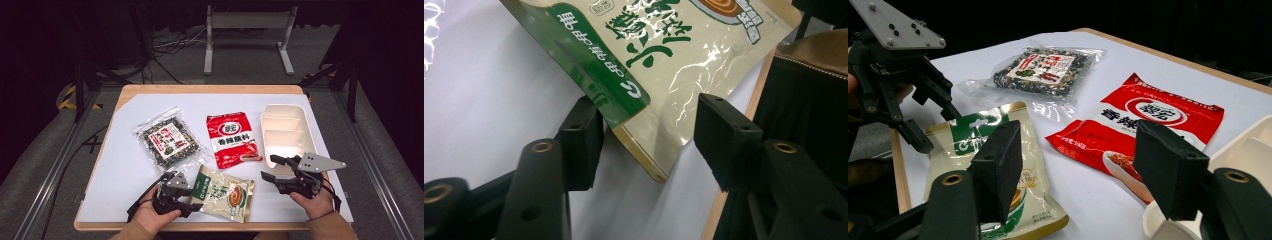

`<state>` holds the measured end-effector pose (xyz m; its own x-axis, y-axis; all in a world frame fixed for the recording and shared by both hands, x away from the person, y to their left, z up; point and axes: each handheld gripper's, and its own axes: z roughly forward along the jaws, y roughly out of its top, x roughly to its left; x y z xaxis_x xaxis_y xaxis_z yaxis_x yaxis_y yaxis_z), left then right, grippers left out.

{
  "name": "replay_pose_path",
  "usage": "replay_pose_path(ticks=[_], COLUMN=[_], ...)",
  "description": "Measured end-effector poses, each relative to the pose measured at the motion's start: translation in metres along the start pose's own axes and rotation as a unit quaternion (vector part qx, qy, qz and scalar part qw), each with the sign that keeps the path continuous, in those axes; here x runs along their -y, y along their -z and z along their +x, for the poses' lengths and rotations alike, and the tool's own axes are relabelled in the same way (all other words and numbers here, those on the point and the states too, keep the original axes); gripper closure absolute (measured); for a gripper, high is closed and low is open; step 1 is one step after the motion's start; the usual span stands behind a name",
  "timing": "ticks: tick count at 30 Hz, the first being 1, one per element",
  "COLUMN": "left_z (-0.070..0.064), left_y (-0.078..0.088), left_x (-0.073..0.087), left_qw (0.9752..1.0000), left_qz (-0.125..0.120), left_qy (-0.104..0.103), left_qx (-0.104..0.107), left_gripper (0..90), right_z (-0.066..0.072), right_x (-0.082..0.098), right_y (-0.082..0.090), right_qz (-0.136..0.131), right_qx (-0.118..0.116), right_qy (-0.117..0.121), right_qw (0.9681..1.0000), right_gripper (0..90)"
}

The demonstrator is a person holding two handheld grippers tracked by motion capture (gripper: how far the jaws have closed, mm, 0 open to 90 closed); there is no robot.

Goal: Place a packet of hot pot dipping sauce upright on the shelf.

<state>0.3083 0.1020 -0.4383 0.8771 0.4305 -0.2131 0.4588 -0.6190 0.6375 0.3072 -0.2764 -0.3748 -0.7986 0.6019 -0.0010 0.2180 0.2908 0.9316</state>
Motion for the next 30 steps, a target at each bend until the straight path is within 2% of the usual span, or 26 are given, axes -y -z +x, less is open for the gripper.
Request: replay_pose_path(ticks=[4, 9, 11, 12, 14, 17, 19, 22, 24, 27, 30], left_z=[-0.001, -0.002, -0.003, -0.003, -0.003, -0.003, -0.004, -0.004, -0.003, -0.002, -0.002], left_y=[-0.005, -0.011, -0.013, -0.013, -0.012, -0.012, -0.012, -0.012, -0.011, -0.008, -0.004], left_x=[-0.004, -0.008, -0.008, -0.009, -0.009, -0.009, -0.009, -0.009, -0.010, -0.011, -0.011], left_qw=[1.0000, 0.9999, 1.0000, 0.9999, 0.9998, 0.9997, 0.9997, 0.9997, 0.9995, 0.9989, 0.9983], left_qz=[-0.006, -0.002, -0.001, -0.002, -0.001, -0.006, -0.002, -0.004, -0.009, -0.021, -0.035], left_qy=[-0.005, -0.011, -0.008, -0.008, -0.007, -0.001, 0.002, 0.020, 0.026, 0.036, 0.037], left_qx=[0.003, -0.004, -0.005, -0.009, -0.019, -0.023, -0.024, -0.014, -0.016, -0.021, -0.026], left_gripper=[51.4, 56.0, 62.2, 62.2, 67.8, 75.0, 76.4, 82.5, 87.0, 88.9, 89.4], right_z=[0.001, 0.001, 0.001, 0.001, 0.001, 0.002, 0.002, 0.003, 0.004, 0.004, 0.004], right_x=[0.000, 0.000, 0.000, 0.000, 0.000, 0.000, 0.000, 0.000, -0.001, -0.001, -0.001], right_y=[0.000, 0.000, 0.000, 0.000, -0.001, -0.001, -0.001, -0.002, -0.002, -0.002, -0.002], right_qz=[-0.001, -0.001, 0.001, 0.001, 0.001, 0.000, 0.001, 0.003, 0.004, 0.004, 0.006], right_qx=[0.001, 0.001, 0.001, 0.002, 0.006, 0.013, 0.014, 0.017, 0.015, 0.014, 0.015], right_qy=[0.001, 0.002, 0.003, 0.004, 0.008, 0.015, 0.016, 0.022, 0.024, 0.023, 0.025], right_qw=[1.0000, 1.0000, 1.0000, 1.0000, 0.9999, 0.9998, 0.9998, 0.9996, 0.9996, 0.9996, 0.9996], right_gripper=[36.6, 36.6, 36.6, 36.8, 37.4, 38.4, 38.6, 39.4, 40.0, 40.8, 43.1])
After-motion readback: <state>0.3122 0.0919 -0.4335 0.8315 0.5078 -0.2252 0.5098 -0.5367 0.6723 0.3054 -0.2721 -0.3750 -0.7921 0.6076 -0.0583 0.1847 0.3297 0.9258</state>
